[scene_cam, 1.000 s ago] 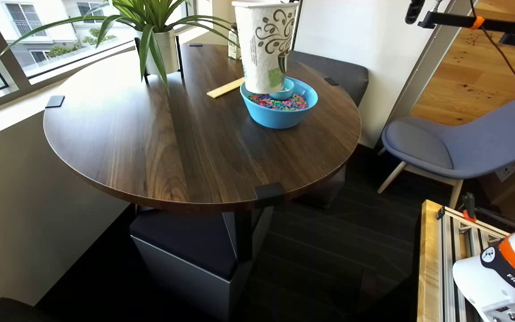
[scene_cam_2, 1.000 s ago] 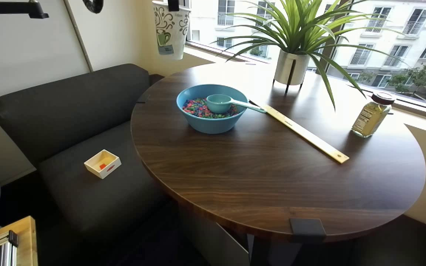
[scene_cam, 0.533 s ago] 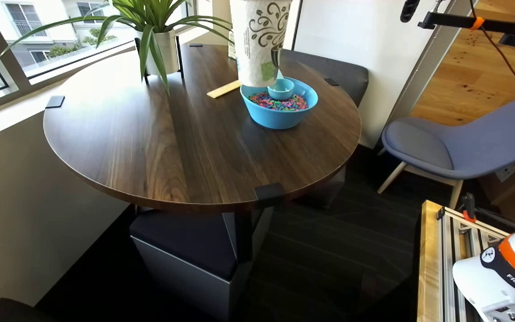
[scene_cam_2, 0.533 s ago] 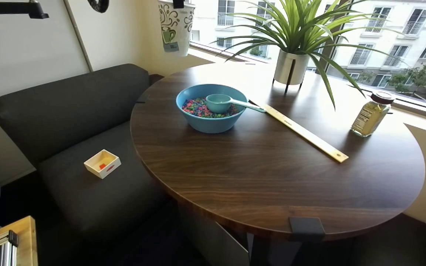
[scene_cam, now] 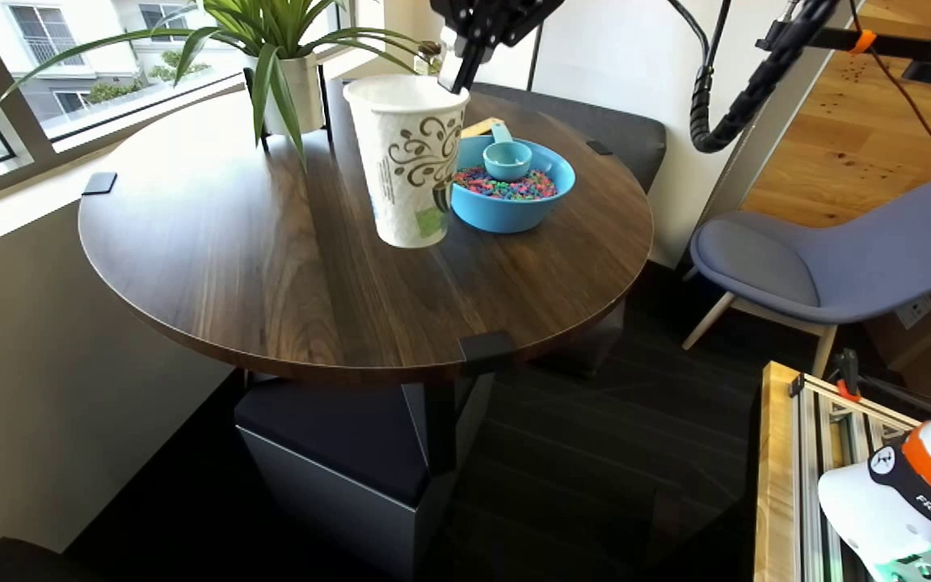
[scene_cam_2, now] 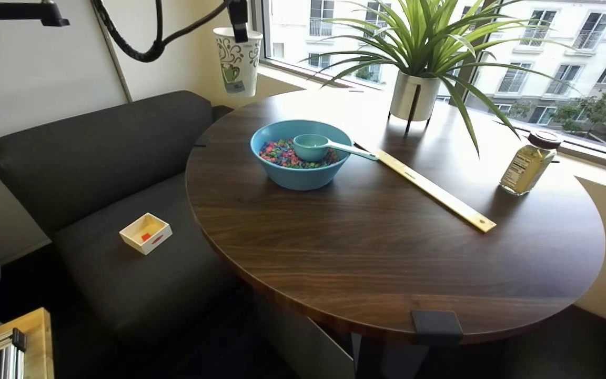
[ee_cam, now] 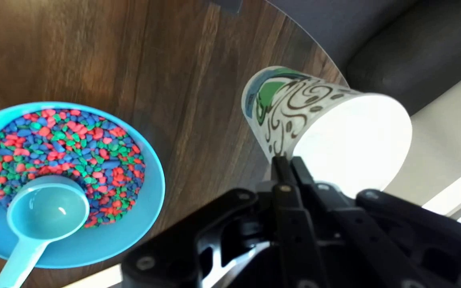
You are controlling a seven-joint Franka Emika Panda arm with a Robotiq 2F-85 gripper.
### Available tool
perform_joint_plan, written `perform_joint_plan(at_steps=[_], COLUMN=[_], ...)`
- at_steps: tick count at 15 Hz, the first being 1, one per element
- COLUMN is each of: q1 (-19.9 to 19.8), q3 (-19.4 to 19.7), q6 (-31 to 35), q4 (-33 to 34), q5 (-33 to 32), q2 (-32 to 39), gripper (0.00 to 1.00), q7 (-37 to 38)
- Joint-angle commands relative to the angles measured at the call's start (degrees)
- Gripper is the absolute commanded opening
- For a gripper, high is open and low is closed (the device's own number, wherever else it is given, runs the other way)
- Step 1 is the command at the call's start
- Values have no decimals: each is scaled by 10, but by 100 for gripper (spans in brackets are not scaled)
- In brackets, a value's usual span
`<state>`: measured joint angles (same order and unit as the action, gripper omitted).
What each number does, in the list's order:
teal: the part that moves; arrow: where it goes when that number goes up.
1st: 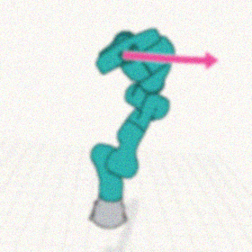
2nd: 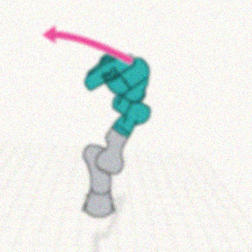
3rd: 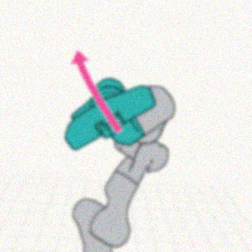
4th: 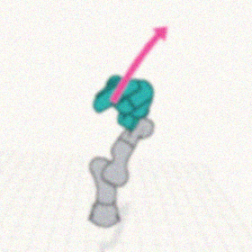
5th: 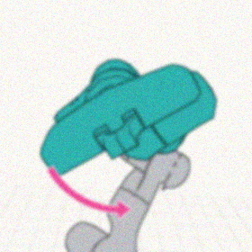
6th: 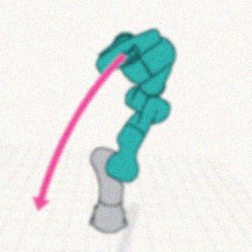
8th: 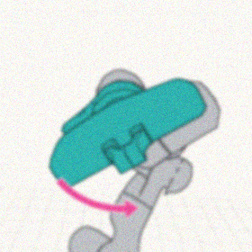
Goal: Move the cup to the left
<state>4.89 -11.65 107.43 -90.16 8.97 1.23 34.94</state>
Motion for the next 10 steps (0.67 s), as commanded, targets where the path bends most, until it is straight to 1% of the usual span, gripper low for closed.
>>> perform_joint_plan(at_steps=[1, 3, 8, 10], q1=[13, 11, 11, 9], q3=[18, 24, 34, 37], q6=[27, 50, 173, 194], q4=[-58, -79, -138, -152], q5=[-15, -20, -13, -22], q2=[-10, -9, -11, -12], gripper=[1, 1, 1, 1], q7=[7, 17, 28, 29])
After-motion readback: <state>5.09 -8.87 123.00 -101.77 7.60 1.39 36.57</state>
